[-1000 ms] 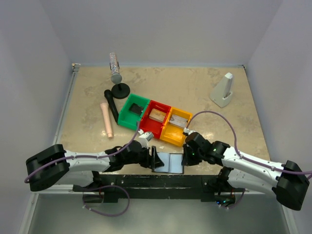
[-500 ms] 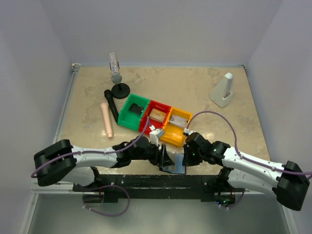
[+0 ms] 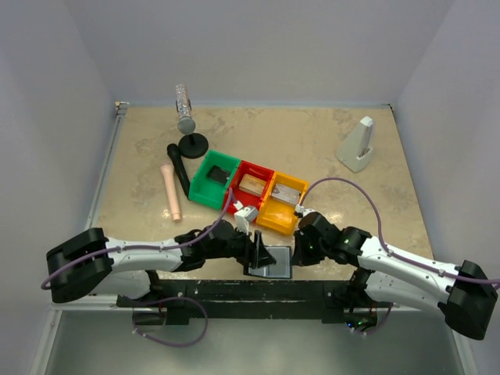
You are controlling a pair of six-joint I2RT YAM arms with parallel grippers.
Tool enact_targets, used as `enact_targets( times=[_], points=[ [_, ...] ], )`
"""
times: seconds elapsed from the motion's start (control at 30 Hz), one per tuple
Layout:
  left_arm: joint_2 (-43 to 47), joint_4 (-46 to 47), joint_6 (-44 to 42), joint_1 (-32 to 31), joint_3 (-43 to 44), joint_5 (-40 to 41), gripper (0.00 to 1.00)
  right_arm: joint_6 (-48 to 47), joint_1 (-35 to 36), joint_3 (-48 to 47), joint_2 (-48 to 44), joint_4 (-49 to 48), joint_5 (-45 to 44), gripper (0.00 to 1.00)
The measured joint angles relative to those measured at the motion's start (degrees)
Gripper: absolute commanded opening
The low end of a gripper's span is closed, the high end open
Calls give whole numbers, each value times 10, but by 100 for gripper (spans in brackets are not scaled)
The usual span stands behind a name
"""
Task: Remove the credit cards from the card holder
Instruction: Remove the credit card from the card holder.
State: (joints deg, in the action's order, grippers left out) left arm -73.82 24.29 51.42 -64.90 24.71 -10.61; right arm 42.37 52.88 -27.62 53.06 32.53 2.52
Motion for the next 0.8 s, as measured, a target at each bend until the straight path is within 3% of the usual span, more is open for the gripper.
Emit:
enact_targets(
  times=[0.43,0.8],
  points=[
    [129,-70,0,0,-49,102,65,-3,1,0,-33,0,3,0],
    [98,-73,-2,0,-44,82,68,-6,28,-2,-67,0,14,0]
  ],
)
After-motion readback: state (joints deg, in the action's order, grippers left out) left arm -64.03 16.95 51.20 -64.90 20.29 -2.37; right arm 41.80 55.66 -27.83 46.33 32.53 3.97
